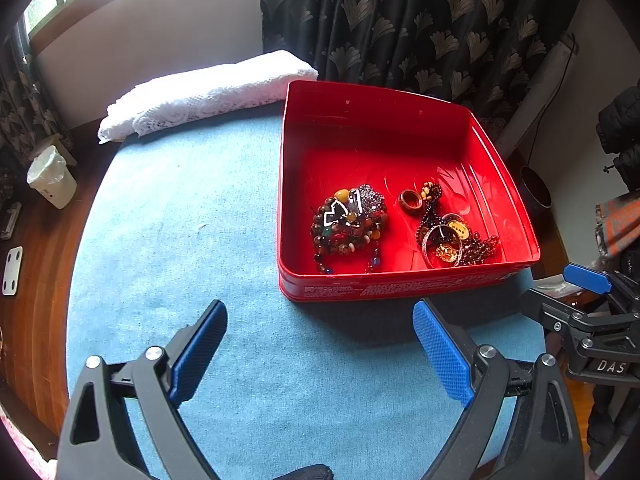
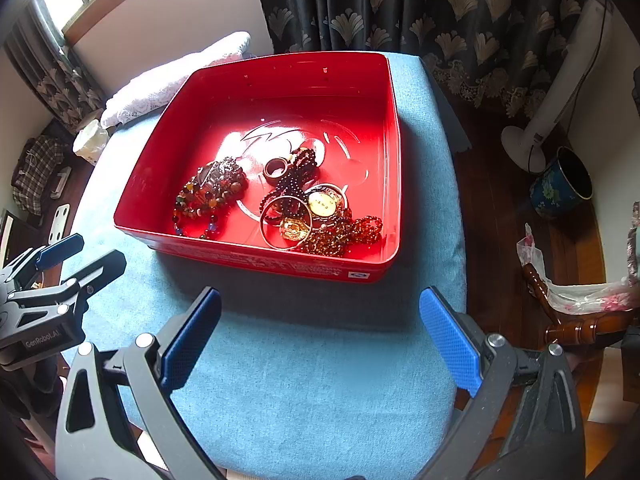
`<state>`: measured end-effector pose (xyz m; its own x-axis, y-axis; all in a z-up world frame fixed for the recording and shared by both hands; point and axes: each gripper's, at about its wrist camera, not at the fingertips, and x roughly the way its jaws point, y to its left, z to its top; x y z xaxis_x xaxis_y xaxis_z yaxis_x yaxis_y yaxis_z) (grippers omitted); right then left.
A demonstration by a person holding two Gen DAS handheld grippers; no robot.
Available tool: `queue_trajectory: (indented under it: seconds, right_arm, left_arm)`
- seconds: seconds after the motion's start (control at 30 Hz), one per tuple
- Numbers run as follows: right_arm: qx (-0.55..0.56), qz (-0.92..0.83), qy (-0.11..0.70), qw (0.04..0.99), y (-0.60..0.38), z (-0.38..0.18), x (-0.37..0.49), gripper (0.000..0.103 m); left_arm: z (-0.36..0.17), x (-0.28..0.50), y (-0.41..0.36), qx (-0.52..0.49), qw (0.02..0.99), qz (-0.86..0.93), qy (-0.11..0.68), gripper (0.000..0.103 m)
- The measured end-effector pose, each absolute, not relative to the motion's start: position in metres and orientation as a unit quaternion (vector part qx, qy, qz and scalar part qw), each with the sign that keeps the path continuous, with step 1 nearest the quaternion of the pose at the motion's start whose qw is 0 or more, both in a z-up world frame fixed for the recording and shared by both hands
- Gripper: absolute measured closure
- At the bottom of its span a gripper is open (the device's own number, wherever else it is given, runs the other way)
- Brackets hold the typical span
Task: Organize jewelry
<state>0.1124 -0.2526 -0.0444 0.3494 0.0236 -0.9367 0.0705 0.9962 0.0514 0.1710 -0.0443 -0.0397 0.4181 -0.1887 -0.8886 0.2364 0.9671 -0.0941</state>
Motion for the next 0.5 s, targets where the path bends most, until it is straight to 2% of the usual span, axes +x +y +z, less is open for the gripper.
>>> queue_trajectory:
  seconds: [0.5]
  right_arm:
    - [0.04, -0.014, 0.571, 0.82, -0.2534, -0.0458, 0.1125, 0.007]
  left_arm:
    - [-0.0413, 0.1715, -0.0439, 0.022, 0.841, -0.126, 0.526, 0.011]
